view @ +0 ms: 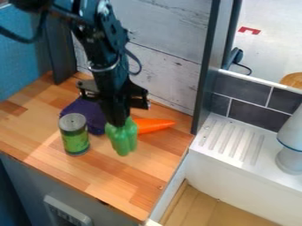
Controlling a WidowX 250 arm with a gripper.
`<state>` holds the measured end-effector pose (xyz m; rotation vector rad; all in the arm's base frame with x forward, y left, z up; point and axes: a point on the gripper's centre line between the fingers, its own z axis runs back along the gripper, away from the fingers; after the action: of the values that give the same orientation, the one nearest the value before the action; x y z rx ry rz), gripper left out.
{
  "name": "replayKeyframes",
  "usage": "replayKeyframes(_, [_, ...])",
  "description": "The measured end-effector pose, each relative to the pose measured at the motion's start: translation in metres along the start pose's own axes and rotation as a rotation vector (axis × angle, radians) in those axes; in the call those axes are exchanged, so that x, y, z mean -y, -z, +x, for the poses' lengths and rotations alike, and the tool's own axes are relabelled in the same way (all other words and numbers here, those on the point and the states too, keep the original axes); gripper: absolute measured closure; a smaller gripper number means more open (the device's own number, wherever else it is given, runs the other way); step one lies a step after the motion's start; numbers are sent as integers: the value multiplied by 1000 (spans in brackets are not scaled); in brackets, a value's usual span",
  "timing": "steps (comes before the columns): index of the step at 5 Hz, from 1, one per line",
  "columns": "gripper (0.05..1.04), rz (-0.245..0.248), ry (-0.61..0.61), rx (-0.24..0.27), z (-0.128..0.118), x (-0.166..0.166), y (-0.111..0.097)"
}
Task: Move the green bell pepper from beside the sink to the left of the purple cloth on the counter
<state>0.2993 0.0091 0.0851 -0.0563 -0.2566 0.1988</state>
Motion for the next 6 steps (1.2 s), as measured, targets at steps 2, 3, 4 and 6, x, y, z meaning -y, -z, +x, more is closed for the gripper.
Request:
replayKeyframes(2, [986, -67, -244, 66, 42, -55, -45])
replayKeyframes(3, [986, -59, -317, 101, 59, -75, -54])
replayKeyframes(4, [986, -42, -430, 108, 70, -111, -51])
replayKeyframes(6, [986, 23, -484, 131, 81, -147, -36])
